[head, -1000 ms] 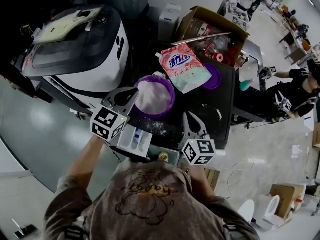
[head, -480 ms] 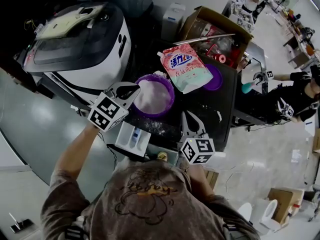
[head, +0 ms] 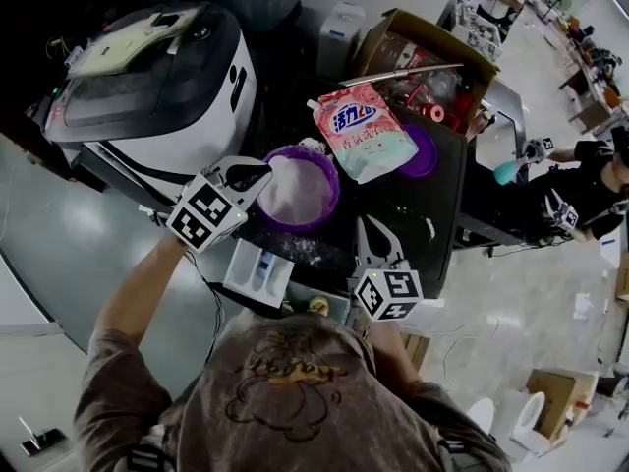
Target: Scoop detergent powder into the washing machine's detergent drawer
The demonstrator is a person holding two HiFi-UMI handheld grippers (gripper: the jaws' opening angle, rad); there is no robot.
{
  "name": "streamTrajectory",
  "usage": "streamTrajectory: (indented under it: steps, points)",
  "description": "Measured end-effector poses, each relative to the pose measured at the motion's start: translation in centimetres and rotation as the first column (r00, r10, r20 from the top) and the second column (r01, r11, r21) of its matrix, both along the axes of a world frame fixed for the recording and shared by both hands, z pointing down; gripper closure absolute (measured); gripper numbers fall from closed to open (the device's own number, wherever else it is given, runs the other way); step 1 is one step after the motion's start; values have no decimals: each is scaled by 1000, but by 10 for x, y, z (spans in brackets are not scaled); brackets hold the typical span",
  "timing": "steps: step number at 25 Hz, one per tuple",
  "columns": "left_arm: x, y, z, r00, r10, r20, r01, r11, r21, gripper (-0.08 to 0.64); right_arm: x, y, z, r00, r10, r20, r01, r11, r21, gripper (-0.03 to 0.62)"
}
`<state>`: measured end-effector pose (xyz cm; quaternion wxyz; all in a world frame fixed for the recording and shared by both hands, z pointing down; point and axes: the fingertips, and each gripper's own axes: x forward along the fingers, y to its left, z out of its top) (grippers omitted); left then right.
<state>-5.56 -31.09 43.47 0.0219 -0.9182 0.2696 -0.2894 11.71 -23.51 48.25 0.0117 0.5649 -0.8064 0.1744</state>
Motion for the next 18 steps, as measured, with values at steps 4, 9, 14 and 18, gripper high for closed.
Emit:
streamTrajectory:
  steps: [4, 9, 14, 18]
  points:
    - [3, 0, 1, 1000, 11, 8, -11, 1000, -17, 537, 0, -2, 2, 1000, -5, 3, 5, 1000, -3, 592]
    - [6, 5, 3, 999, 36, 23, -35, 999, -36, 537, 0, -4, 2, 1000, -10, 6, 10, 1000, -6, 592]
    - [9, 11, 8, 998, 57, 28, -56, 996, -64, 537, -1, -4, 4, 1000, -15, 7, 15, 1000, -8, 592]
    - [11, 16, 8, 996, 77, 37, -73, 994, -83, 537, 0, -5, 4, 1000, -19, 8, 19, 1000, -8, 592]
